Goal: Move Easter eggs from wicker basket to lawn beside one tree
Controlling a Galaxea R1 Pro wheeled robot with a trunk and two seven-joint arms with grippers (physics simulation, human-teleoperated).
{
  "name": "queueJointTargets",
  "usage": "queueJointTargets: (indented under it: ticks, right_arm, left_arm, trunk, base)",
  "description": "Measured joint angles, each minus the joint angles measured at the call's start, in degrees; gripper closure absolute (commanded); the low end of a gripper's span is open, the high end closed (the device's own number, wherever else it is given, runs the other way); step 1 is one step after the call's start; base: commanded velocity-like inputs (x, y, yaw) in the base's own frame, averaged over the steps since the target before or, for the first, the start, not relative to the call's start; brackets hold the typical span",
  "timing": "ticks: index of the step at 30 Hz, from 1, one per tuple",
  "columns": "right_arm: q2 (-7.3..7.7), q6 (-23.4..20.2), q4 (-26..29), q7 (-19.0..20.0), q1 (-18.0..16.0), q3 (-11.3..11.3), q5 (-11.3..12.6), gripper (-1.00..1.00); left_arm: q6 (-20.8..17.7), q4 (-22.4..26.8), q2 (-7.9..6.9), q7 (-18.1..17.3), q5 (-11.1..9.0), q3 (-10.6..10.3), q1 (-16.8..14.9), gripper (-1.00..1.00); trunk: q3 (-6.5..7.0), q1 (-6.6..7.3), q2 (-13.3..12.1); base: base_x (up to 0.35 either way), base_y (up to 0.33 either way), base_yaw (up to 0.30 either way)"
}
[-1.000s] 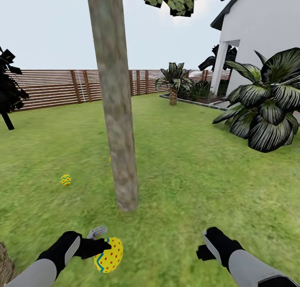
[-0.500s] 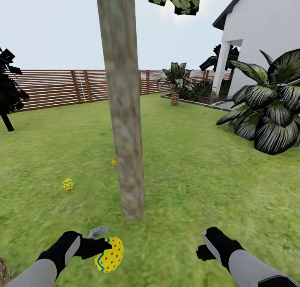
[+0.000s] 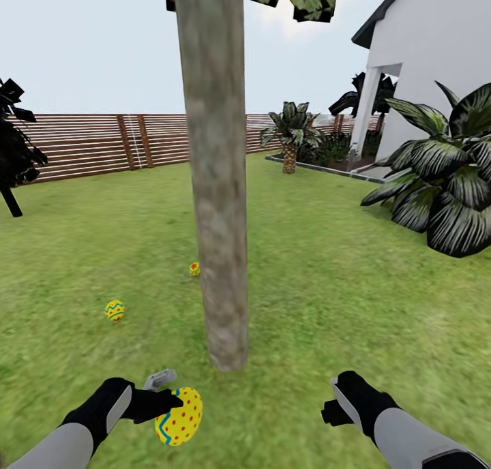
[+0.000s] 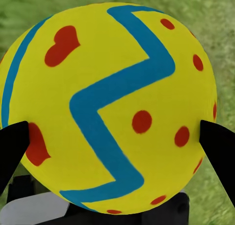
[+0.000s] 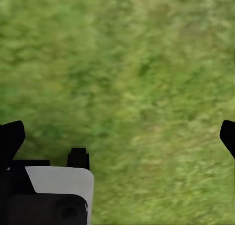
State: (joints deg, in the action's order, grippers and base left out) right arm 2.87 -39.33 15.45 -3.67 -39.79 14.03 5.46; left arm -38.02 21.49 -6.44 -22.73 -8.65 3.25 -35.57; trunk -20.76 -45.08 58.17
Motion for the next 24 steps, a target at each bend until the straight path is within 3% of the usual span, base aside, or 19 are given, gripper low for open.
queueJointTargets:
  ticks: [24]
  right_arm:
    - [0.00,-0.02,0.00,-0.10,-0.01,0.00,0.01,-1.00]
  left_arm:
    - [0.01,-0.01,0.00,0.34,-0.03,0.05,0.00,1.00]
  trunk:
    - [-4.13,-5.07,9.21]
  base:
    - [0.008,0.007,0.000]
